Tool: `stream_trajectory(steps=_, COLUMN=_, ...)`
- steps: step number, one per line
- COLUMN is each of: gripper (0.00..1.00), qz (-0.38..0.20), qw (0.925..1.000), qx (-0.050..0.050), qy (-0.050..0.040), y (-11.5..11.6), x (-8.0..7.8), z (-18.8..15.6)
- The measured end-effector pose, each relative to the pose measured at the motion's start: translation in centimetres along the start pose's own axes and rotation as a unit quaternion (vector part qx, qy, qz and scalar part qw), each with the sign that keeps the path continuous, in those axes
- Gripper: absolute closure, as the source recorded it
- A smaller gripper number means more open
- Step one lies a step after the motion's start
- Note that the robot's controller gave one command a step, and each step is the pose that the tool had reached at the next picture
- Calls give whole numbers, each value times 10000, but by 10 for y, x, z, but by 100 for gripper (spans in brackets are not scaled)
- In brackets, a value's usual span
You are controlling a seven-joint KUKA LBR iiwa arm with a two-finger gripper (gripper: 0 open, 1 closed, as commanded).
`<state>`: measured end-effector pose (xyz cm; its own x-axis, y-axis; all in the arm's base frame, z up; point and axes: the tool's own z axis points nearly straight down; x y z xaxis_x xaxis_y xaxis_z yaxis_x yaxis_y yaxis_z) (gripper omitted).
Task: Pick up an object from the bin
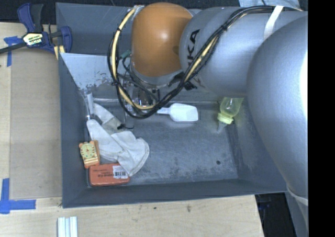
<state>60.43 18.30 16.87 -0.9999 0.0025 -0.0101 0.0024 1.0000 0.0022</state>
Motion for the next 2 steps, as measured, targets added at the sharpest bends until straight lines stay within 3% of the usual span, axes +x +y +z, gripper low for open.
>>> stream_trajectory(steps=1, gripper=0, qz=678, qw=9977, qx=17, qy=66, y=7, x=7, z=29)
stream_trajectory(steps=2, gripper=0, qz=679, qw=9977, qx=14, qy=44, y=-13, x=4, z=35)
